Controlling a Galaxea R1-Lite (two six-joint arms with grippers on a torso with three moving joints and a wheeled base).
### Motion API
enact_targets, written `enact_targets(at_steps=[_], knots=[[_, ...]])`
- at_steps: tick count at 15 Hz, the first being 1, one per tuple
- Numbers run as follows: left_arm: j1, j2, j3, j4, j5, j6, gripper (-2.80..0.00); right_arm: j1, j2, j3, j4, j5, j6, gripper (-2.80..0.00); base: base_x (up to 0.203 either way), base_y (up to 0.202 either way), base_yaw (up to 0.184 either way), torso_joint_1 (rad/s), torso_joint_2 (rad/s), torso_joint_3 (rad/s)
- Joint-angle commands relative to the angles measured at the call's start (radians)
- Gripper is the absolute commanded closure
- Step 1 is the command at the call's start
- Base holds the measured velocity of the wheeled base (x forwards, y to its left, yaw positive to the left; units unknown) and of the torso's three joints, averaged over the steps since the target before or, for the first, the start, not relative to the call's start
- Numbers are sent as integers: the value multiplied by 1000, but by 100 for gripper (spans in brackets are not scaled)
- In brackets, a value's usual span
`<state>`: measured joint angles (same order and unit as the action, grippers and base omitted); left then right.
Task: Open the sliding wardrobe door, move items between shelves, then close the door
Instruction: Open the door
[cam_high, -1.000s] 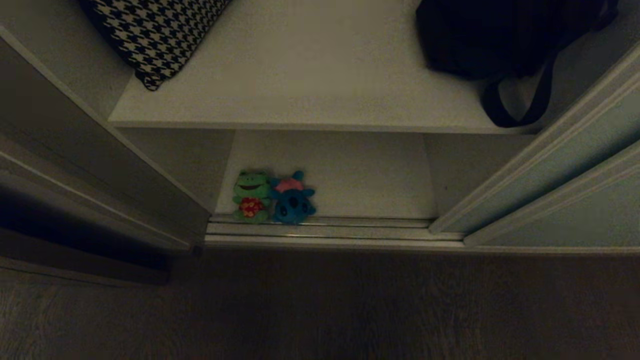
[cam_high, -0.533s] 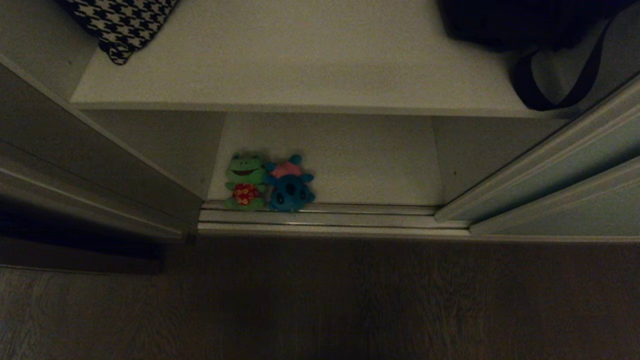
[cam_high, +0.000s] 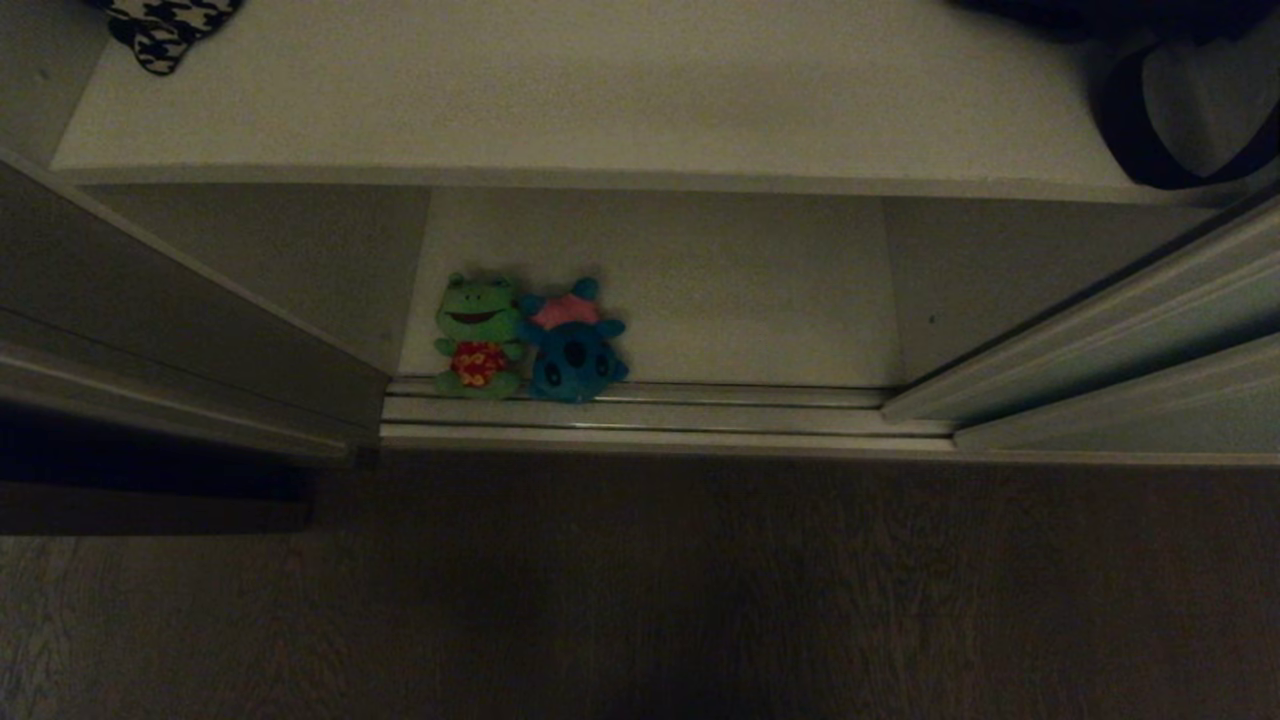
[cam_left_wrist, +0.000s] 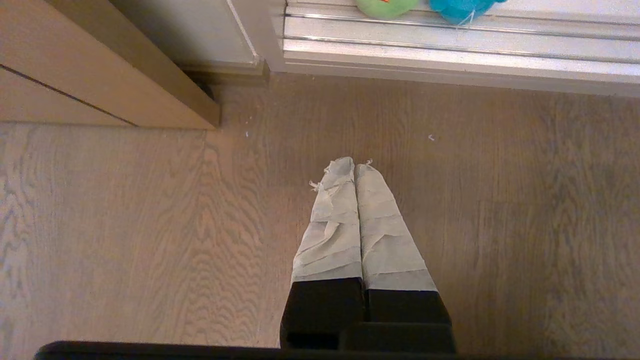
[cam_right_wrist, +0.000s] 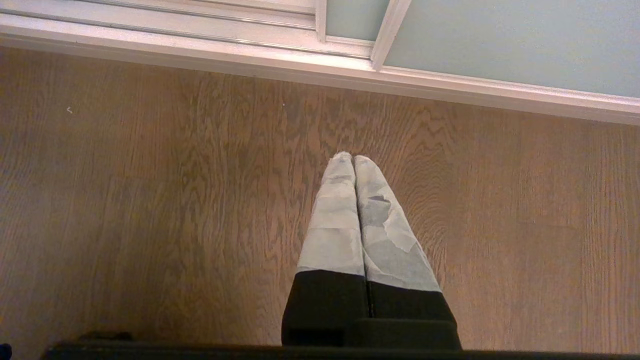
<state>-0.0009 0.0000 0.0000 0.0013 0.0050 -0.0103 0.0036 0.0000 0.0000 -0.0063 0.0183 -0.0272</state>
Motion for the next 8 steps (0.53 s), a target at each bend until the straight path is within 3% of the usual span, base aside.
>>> enact_targets(at_steps=[1, 8], knots=[[-1, 2, 0, -2, 2, -9, 0, 1, 0, 0, -1, 0, 0, 0, 0, 0, 0, 0, 0, 0], [-1, 3, -12, 13, -3, 27, 0, 0, 0, 0, -1, 0, 0, 0, 0, 0, 0, 0, 0, 0]])
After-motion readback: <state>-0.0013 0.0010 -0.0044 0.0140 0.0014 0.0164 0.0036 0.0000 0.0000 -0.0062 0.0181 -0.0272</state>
